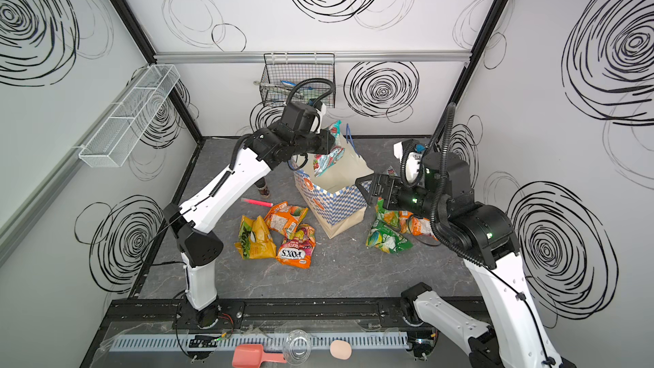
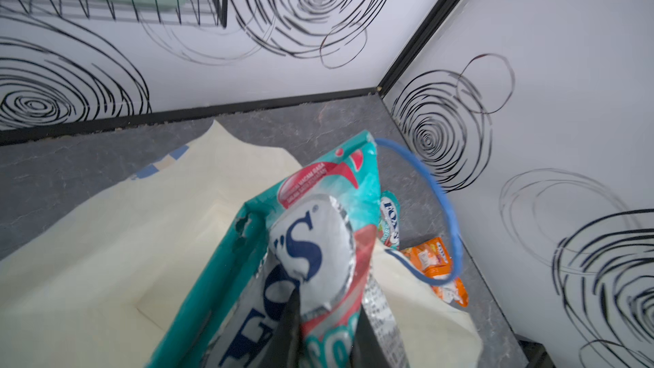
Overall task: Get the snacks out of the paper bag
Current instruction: 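Lift the teal Fox's packet up out of the bag with the left gripper, then carry the teal packet toward the robot and lower it onto the table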
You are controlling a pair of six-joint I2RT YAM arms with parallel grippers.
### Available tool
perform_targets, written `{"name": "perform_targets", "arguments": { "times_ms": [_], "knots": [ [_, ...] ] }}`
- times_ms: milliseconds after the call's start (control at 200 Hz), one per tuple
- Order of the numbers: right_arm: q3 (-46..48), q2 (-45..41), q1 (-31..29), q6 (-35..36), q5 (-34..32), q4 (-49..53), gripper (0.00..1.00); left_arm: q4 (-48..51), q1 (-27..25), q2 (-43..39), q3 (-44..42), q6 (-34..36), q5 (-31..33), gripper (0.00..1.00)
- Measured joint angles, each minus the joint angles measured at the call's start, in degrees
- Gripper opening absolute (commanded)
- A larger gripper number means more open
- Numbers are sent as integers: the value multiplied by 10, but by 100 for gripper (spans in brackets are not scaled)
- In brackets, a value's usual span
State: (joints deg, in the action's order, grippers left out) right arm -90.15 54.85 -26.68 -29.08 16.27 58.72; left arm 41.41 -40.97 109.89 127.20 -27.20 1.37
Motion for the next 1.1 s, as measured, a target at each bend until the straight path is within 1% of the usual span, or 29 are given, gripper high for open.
{"name": "perform_targets", "arguments": {
  "times_ms": [215,285,345,450,625,725,815,946,1026,1101],
  "knots": [
    [0,0,0,-3,0,-6,99,-43,-24,-69,1,-2,-12,0],
    [3,-1,0,-4,-1,-9,99,-49,-44,-96,-6,13,-11,0],
    [10,-4,0,-5,-3,-10,99,-60,-68,-130,-35,31,-8,0],
    [27,-16,0,-7,-19,-10,100,-86,-120,-223,-144,65,4,0],
    [70,-64,0,-13,-66,-8,99,-156,-201,-413,-415,116,33,0],
    [103,-96,0,-18,-85,-4,99,-188,-234,-479,-539,133,41,0],
    [131,-125,0,-23,-100,3,99,-215,-257,-502,-630,156,45,0],
    [162,-150,0,-31,-119,10,98,-264,-277,-501,-742,205,49,0],
    [177,-164,0,-35,-130,13,97,-313,-277,-487,-804,243,41,0],
    [186,-174,0,-41,-138,19,97,-350,-272,-451,-829,273,31,0]
  ]
}}
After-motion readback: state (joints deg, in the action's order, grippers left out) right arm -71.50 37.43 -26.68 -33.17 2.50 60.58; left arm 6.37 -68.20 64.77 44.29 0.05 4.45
